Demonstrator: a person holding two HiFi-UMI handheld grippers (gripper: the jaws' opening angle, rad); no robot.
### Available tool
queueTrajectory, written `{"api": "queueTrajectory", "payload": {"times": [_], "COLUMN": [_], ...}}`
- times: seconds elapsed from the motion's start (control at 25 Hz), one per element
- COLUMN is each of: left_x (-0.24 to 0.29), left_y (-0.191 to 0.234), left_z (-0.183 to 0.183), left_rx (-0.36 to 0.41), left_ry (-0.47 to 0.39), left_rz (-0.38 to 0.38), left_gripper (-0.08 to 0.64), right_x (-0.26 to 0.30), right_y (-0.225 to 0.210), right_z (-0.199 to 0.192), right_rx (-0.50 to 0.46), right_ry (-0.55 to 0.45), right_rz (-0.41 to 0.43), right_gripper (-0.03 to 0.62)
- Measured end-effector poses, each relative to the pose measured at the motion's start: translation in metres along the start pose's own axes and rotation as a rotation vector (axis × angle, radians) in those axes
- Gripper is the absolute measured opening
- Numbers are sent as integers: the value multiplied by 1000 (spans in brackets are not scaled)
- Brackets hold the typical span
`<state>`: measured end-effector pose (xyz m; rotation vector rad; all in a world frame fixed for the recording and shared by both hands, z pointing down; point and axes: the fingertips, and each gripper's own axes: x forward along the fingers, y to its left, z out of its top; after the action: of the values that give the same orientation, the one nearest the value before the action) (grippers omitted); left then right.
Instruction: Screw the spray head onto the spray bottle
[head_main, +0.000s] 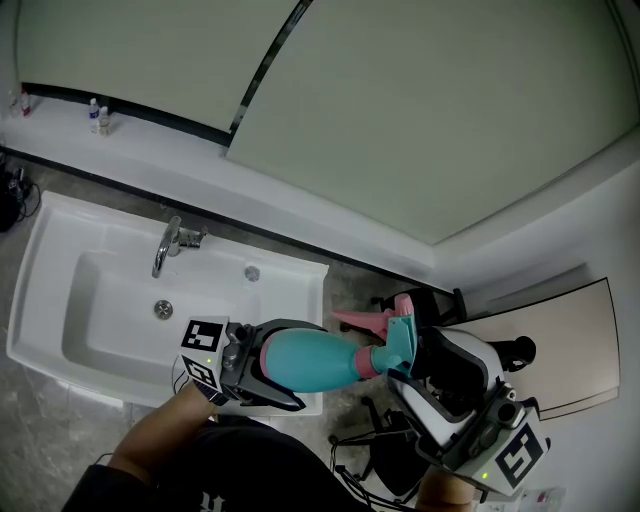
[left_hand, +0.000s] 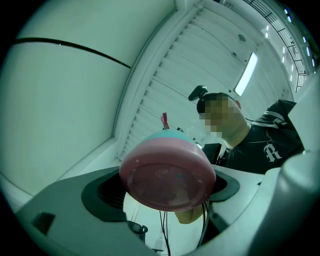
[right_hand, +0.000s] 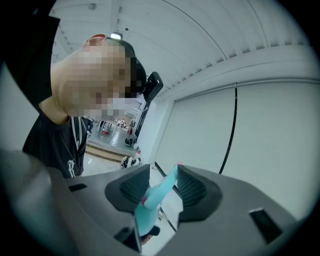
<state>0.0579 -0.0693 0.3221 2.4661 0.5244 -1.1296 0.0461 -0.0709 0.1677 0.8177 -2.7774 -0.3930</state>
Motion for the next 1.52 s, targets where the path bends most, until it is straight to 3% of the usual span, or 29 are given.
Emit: {"api": "queueTrajectory", "payload": {"times": [0.2, 0.44, 0.6, 0.68, 0.8, 1.0, 1.12, 1.24, 1.36, 1.52], "left_x": [-1, -2, -2, 1, 6, 15, 19, 22, 19, 14], "left_y": [-2, -7, -12, -16, -26, -39, -45, -47, -46, -41], "left_z": [-1, 3, 6, 8, 12, 12, 7, 3, 3, 0], "left_rx": [-7, -29, -51, -59, -78, -131, -164, -195, -225, -246], "left_ry": [4, -15, -36, -38, -42, -64, -66, -69, -84, -68], "left_rz": [-6, -38, -62, -83, -120, -182, -206, -214, -207, -185], "left_gripper": [456, 456, 456, 456, 456, 456, 456, 456, 456, 456], "right_x": [-6, -19, -54, -54, -42, -18, -10, -6, -2, 4], "right_y": [-7, -5, -31, -38, -29, 1, 18, 34, 48, 49], "right_z": [5, 14, 10, -2, -18, -15, -6, 0, 0, -3], "right_rx": [127, 136, 283, 375, 452, 417, 391, 331, 252, 225], "right_ry": [-123, -280, -414, -416, -390, -386, -415, -423, -395, -375], "right_rz": [-5, -30, -40, 32, 255, 629, 811, 910, 950, 938], "right_gripper": [150, 150, 151, 219, 315, 345, 344, 344, 341, 200]}}
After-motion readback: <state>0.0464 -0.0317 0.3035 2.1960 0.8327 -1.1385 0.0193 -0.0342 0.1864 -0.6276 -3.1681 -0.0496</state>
